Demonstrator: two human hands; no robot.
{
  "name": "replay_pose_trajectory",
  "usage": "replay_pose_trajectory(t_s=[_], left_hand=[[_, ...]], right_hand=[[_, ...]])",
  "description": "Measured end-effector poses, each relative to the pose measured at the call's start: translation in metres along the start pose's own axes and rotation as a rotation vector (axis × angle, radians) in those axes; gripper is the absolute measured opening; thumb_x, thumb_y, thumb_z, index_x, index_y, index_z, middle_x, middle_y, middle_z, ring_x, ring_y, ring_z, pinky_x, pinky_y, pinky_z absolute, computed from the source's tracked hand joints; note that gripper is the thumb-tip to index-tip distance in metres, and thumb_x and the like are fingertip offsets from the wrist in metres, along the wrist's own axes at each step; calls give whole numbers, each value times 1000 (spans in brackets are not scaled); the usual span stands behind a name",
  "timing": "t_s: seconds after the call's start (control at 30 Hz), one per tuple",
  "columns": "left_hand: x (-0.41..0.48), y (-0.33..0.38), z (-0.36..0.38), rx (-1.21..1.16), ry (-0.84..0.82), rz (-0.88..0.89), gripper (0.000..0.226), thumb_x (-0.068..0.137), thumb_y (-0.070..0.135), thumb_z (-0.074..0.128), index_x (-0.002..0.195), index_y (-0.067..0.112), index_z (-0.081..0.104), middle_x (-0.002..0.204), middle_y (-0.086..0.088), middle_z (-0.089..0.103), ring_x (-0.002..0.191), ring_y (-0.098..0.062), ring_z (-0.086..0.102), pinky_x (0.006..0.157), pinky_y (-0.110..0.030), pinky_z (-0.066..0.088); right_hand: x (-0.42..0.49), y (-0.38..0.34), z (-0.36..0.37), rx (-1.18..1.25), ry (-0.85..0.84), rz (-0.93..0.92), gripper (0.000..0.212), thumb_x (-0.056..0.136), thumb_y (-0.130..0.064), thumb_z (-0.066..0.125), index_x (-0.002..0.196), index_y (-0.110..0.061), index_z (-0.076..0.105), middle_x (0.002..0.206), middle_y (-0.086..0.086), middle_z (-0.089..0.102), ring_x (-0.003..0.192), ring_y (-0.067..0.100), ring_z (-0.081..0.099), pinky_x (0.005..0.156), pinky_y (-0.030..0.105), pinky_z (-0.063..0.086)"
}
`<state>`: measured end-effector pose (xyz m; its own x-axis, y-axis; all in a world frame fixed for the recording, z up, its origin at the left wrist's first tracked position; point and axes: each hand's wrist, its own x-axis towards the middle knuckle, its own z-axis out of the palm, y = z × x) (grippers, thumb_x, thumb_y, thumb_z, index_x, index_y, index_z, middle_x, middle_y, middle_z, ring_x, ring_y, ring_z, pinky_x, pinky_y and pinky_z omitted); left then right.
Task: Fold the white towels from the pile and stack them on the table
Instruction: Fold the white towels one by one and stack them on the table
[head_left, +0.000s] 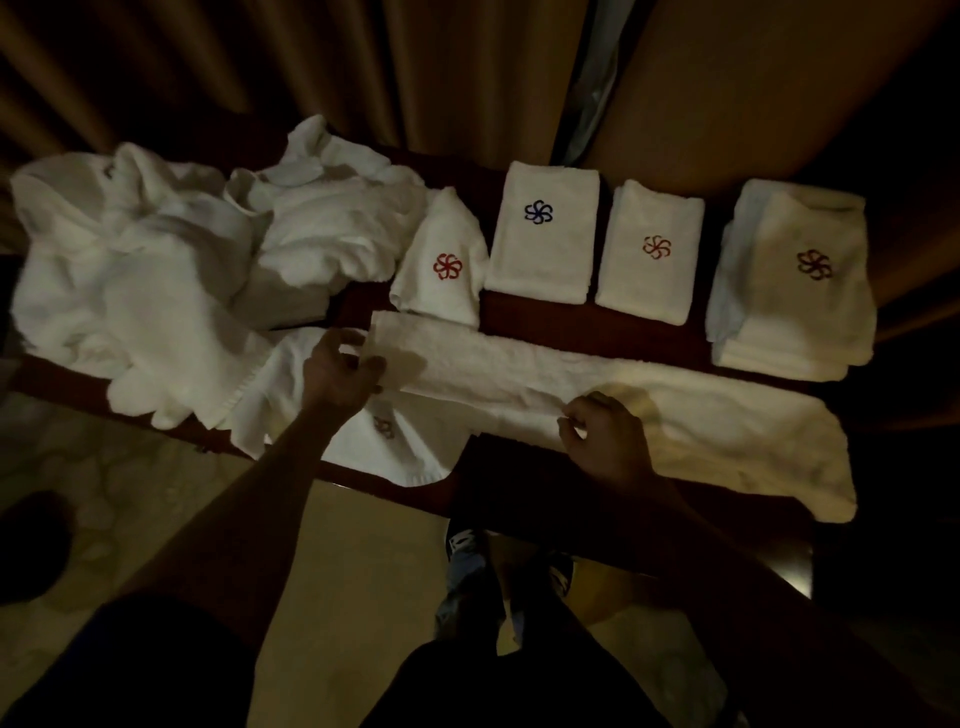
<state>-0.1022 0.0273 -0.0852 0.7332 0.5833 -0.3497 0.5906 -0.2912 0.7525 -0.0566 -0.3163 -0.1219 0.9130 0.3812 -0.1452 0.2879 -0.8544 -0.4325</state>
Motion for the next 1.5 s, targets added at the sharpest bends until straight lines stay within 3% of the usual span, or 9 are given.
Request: replay_pose_trajectory(t_s=[0.17, 0.3, 0.4, 0.47, 0.6, 0.83, 1.17, 1.33, 1.5], left_hand=[[-7, -16, 9, 324, -16, 28, 37, 90, 24, 67, 121, 13, 50, 92, -6, 71, 69, -15, 62, 55, -22, 46], [-8, -11, 16, 481, 39, 27, 47, 84, 24, 64, 126, 16, 45, 107, -16, 67, 91, -35, 64, 75, -44, 57], [-12, 0, 28, 649, 206, 177, 56, 73, 16, 66, 125, 4, 47, 120, -22, 53, 108, -43, 51, 81, -51, 48], [-14, 10, 41, 666, 250, 300, 46, 71, 13, 66, 113, 3, 52, 117, -22, 51, 106, -42, 49, 77, -50, 47], [-16, 22, 83, 661, 47, 529, 28, 76, 12, 68, 102, 6, 61, 106, -18, 55, 100, -39, 53, 71, -48, 53], [-49, 39, 159, 627, -390, 742, 21, 85, 28, 65, 101, 14, 65, 103, -7, 62, 97, -28, 59, 77, -42, 52], [-94, 71, 233, 767, -519, 993, 35, 85, 40, 72, 109, 16, 66, 114, -7, 61, 105, -28, 59, 81, -40, 50], [-102, 80, 251, 1005, -569, 958, 48, 86, 53, 63, 123, 24, 57, 127, -2, 55, 115, -28, 53, 94, -44, 46], [-107, 85, 254, 1062, -470, 1081, 24, 95, 35, 50, 103, 20, 66, 99, -1, 64, 91, -23, 61, 82, -41, 51]], right_hand=[[0, 5, 9, -51, -155, -18, 15, 92, -34, 56, 91, -24, 67, 90, -6, 60, 87, 13, 57, 73, 37, 52], [1, 6, 10, -1, -267, -104, 24, 91, -31, 48, 84, -20, 68, 85, -2, 64, 84, 18, 60, 76, 39, 50], [3, 10, 3, 161, -163, -44, 12, 91, -18, 60, 94, -19, 71, 92, -3, 67, 84, 12, 62, 77, 31, 52], [4, 15, -5, 223, -39, 17, 14, 90, -10, 62, 99, -15, 72, 96, -1, 67, 86, 13, 62, 77, 28, 51], [-5, 44, -16, 71, 156, 111, 20, 80, -3, 63, 98, -9, 69, 97, 7, 65, 92, 27, 58, 76, 31, 43], [-48, 93, -21, -14, 73, 262, 36, 79, -11, 72, 114, -12, 66, 121, 8, 61, 116, 34, 51, 82, 46, 52], [-87, 150, -50, -28, 227, 483, 43, 76, -3, 70, 119, -9, 64, 124, 12, 59, 119, 40, 47, 83, 53, 49], [-97, 187, -59, -29, 147, 606, 34, 85, -11, 69, 118, -9, 64, 125, 13, 58, 120, 40, 46, 86, 52, 47], [-97, 195, -60, -21, 164, 575, 25, 91, -13, 65, 115, -9, 69, 119, 14, 62, 115, 39, 51, 88, 50, 50]])
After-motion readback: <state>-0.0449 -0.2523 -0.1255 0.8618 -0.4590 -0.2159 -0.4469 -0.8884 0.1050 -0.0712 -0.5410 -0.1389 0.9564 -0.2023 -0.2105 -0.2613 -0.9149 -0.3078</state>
